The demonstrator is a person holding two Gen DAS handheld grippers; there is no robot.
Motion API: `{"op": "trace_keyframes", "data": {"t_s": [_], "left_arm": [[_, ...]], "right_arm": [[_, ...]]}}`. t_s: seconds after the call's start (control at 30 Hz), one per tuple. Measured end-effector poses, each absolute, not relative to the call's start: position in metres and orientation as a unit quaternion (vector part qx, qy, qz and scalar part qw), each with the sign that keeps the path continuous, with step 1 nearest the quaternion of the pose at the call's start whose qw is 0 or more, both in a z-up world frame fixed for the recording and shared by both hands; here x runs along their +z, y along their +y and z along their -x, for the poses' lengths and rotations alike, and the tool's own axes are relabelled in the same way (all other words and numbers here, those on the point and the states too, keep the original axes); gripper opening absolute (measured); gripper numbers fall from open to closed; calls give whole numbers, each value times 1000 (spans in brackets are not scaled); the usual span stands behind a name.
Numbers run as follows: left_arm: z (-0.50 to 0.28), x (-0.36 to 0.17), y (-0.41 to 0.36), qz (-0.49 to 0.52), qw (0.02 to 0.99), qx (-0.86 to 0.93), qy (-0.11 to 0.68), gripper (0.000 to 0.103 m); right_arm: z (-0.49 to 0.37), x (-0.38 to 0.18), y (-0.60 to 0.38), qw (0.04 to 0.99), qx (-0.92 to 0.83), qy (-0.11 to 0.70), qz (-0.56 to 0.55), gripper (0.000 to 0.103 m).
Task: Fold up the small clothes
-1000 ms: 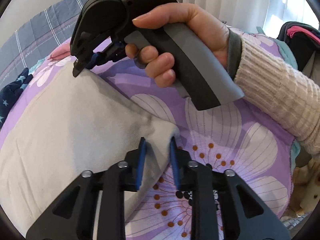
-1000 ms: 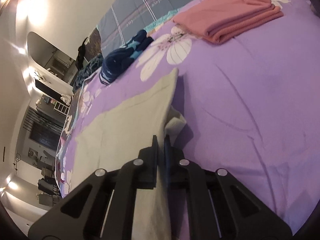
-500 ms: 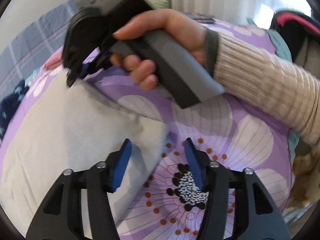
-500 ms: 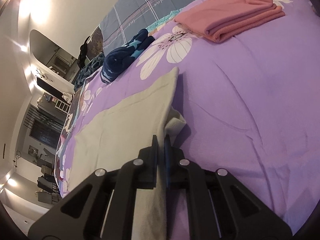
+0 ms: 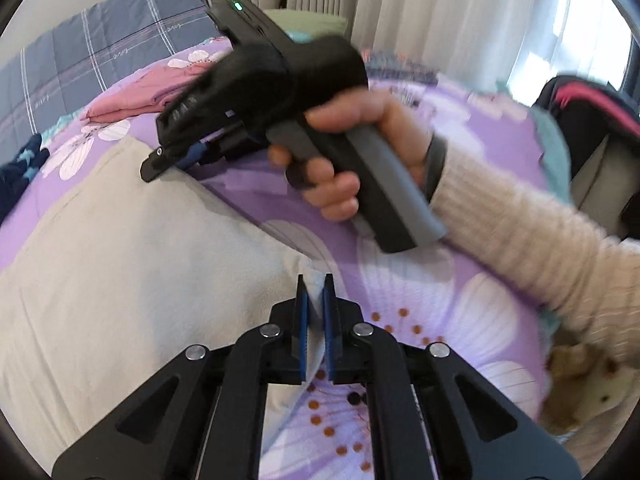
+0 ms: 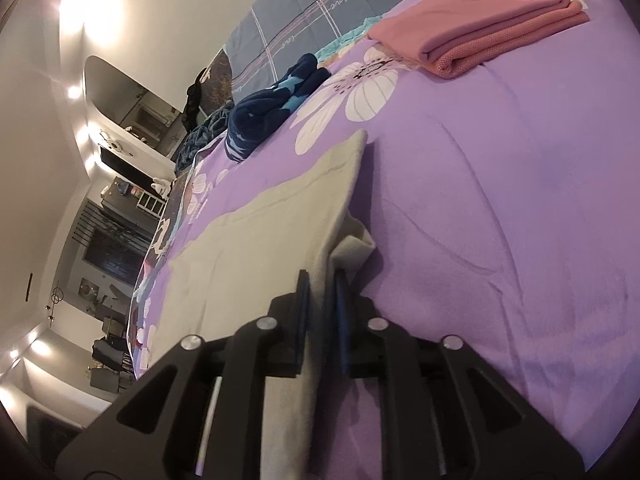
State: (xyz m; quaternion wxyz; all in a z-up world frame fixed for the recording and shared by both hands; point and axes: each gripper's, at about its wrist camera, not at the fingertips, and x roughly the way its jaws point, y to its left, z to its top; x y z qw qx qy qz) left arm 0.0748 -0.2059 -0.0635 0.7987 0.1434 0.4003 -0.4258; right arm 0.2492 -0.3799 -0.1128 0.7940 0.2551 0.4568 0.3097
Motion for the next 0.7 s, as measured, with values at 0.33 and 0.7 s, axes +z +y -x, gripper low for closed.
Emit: {"op": "trace_keyframes", "data": {"t_s": [0.33,0.7], "left_arm": [[-65,-54,-206,-125,795,-448,390,4],[-38,-83,-242,-187,766,-469,398,0]], "right_arm": [[-234,-72,-375,848,312,359,-234,5],[-247,-103,-399,846,250,387,-268,19]]}}
